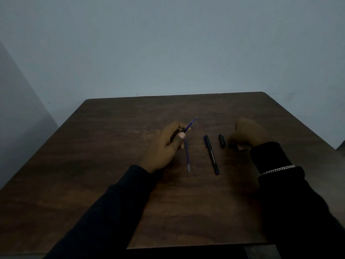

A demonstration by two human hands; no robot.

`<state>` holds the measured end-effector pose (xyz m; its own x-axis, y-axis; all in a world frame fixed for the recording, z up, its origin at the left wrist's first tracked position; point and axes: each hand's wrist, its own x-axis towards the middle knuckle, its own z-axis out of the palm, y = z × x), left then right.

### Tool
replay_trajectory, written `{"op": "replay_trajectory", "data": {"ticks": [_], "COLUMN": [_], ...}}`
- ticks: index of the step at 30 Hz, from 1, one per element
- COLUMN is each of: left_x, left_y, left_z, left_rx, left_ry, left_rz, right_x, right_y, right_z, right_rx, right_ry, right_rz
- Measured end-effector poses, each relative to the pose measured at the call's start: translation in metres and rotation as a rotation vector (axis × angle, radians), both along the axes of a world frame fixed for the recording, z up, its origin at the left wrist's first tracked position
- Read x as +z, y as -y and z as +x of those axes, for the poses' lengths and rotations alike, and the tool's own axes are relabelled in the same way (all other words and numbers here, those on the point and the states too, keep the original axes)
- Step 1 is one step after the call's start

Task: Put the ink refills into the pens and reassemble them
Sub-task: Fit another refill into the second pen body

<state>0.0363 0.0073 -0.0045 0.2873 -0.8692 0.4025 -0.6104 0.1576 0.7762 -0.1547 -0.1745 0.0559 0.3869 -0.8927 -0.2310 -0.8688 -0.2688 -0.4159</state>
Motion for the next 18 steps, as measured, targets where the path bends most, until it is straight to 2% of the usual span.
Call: {"op": "replay_trajectory", "data": {"ticks": [2, 4, 7, 9, 12, 18], "left_x": [0.001, 0.002, 0.003, 0.005, 0.006, 0.007], "left_y": [0.0, -0.001, -0.002, -0.002, -0.003, -0.003], "left_z": [-0.001, -0.002, -0.003, -0.004, -0.005, -0.005], "left_rx": [0.011, 0.022, 0.025, 0.025, 0.009, 0.014], "left_ry": [0.005, 0.014, 0.021, 0.029, 0.033, 0.049], "left_rz": [0.017, 0.033, 0.051, 0.06, 0.046, 0.024], "right_x": [0.0, -0.002, -0.008, -0.008, -0.007, -0.007], "right_y": [0.001, 0.006, 0.014, 0.015, 0.009, -0.009], "right_z": [-0.004, -0.009, -0.013, -0.011, -0.004, 0.01], "right_rx": [0.001, 0.012, 0.012, 0.025, 0.114, 0.216], "right_ry": [0.015, 0.113, 0.506, 0.763, 1.024, 1.297], "right_rz": [0.018, -0.004, -0.035, 0.098, 0.34, 0.467]}}
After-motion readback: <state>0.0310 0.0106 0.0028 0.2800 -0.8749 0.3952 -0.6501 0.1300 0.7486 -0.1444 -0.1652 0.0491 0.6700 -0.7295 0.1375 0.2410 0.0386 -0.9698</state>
